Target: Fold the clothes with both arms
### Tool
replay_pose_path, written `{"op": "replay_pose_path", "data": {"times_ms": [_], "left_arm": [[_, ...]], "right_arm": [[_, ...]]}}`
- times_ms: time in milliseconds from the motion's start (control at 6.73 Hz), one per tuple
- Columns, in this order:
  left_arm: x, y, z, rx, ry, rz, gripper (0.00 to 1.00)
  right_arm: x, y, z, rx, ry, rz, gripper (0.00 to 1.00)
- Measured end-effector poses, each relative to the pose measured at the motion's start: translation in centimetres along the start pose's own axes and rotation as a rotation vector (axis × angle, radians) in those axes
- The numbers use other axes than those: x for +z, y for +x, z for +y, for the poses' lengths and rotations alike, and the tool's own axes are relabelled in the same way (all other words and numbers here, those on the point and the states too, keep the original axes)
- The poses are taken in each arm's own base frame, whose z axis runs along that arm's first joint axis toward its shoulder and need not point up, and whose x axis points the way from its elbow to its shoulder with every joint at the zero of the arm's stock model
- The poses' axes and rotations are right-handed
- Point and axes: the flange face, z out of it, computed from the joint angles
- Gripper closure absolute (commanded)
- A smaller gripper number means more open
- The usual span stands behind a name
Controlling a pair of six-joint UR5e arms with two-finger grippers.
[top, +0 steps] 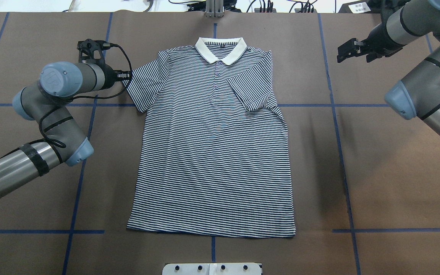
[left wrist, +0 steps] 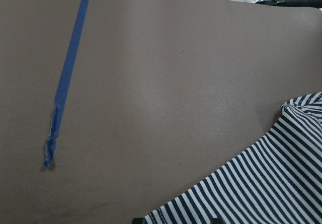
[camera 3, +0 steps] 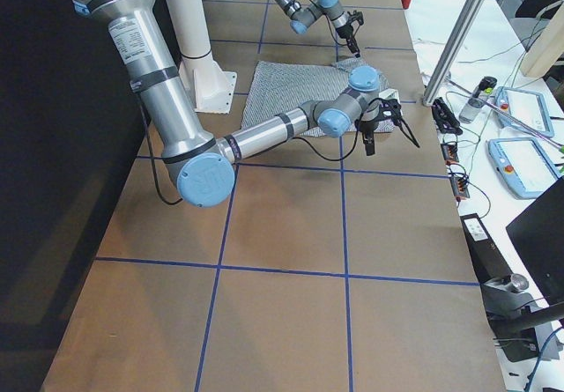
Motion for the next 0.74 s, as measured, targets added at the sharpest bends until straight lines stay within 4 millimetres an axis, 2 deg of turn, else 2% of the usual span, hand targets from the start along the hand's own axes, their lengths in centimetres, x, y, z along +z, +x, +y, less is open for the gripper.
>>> {"op": "replay_pose_path", "data": {"times_ms": [297,446,594,743], "left_arm": [[0.41,-0.42,0.04,0.009,-0.003,-0.012,0.49],[0.53,-0.54,0.08,0.016,-0.005,-0.015,0.55],[0.55,-0.47,0.02,0.018,-0.005,-0.015,0.69],[0.55,-0.32,-0.03,0.020,-0.004,-0.013,0.74]], "right_arm": [[0.09,0.08,0.01,0.000,-0.001,0.001,0.00],[0.10,0.09,0.01,0.000,-0.002,0.002,0.00],[0.10,0.09,0.01,0.000,-0.002,0.002,0.00],[0.08,0.12,-0.01,0.001,-0.001,0.002,0.00]]}}
